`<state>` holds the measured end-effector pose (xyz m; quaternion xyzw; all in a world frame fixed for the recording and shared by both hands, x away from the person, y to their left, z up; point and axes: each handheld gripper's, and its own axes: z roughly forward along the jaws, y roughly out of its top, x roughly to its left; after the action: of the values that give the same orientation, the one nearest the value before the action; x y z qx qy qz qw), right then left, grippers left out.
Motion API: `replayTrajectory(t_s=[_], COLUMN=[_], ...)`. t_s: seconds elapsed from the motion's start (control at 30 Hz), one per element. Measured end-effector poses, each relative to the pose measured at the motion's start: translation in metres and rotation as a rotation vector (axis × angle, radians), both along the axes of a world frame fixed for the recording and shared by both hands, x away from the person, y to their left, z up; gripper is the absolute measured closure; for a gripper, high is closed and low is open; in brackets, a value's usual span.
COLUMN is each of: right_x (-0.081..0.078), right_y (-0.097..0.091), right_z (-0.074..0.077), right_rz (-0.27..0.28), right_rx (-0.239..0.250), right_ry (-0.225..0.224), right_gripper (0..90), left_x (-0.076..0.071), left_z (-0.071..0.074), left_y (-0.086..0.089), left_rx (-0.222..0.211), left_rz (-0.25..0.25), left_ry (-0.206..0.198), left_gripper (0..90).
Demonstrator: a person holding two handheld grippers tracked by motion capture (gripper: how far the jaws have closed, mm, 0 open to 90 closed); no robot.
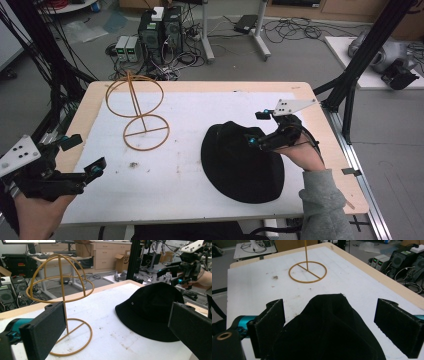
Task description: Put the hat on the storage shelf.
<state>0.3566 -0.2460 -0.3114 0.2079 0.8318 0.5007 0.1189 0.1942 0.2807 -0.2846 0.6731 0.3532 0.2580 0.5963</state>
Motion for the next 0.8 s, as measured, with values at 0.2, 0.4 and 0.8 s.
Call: replayTrajectory(t_s=[0.2,0.4,0.8], right_x=[0.004,0.006,0.008], right_y=[0.004,0.006,0.001], right_z=[-0.009,-0.017,-0.026], right_rz=[-0.010,-0.014,-0.007], right_rx=[-0.010,-0.020,-0.034], right_ry=[0.007,0.010,0.006], right_gripper=[9.1,11.2,45.6], left_x=[0.001,0.002,0.004], left_z=[-0.001,-0.002,-0.003], left_y=[0.000,-0.001,-0.002], left_rx=[0.000,0.000,0.005], left_rz=[-0.001,-0.003,-0.004], left_ry=[0.004,0.008,0.016], left_gripper=[1.7,1.7,1.7])
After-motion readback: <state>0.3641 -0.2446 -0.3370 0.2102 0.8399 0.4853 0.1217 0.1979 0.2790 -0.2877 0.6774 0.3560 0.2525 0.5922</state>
